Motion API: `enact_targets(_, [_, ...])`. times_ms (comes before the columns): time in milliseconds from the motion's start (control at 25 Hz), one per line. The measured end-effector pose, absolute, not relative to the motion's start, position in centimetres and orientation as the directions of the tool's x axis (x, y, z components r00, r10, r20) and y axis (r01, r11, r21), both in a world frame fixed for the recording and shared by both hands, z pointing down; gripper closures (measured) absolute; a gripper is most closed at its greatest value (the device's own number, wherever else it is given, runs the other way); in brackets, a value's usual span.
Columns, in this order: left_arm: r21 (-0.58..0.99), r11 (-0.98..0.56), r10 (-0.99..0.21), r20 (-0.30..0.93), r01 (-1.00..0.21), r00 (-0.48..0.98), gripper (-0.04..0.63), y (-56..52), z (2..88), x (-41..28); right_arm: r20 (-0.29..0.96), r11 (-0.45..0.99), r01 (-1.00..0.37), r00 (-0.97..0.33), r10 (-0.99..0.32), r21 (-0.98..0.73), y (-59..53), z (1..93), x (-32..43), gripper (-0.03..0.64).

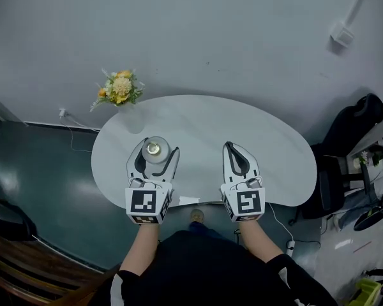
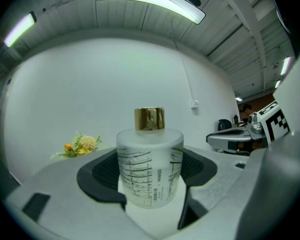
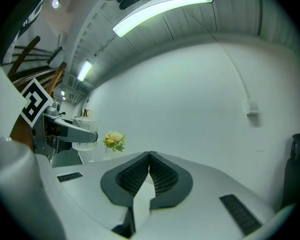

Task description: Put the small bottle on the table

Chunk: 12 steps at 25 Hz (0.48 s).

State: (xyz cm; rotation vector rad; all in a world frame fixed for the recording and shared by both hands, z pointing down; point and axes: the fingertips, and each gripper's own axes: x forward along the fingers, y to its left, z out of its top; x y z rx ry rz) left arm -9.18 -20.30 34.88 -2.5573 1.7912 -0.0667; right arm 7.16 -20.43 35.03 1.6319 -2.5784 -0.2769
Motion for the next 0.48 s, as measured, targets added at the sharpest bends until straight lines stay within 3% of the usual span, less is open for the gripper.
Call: enact_targets(480, [-0.075,-0.295,-0.956,0.023,-0.953,0.294,0.262,-26.0,35.1,-9.6,-0.006,0.447,-0.873,-0.457,-0.890,0.195,-26.4,35.6,8.5,0.595])
